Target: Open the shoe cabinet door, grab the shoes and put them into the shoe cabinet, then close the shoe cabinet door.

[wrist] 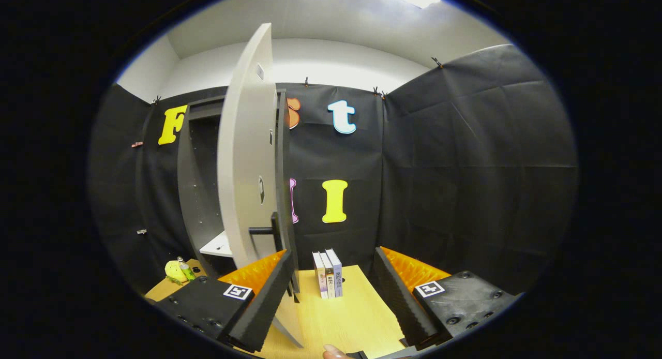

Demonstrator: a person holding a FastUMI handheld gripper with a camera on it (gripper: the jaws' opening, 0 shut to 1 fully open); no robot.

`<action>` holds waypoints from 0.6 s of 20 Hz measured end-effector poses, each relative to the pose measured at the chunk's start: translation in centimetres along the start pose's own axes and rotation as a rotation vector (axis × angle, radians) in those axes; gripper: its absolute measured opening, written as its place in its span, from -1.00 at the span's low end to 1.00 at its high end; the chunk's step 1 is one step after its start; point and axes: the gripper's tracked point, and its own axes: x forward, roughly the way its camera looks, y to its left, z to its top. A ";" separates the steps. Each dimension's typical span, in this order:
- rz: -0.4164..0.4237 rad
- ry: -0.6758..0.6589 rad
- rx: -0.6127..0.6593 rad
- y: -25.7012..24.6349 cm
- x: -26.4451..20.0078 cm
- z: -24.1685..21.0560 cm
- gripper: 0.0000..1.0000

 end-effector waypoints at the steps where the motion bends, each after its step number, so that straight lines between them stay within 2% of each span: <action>1: 0.004 0.009 0.002 -0.2 0.8 -0.2 0.96; 5: 0.035 0.010 0.008 0.3 2.8 -0.4 0.96; 12: 0.050 0.001 0.011 1.3 3.1 0.0 0.94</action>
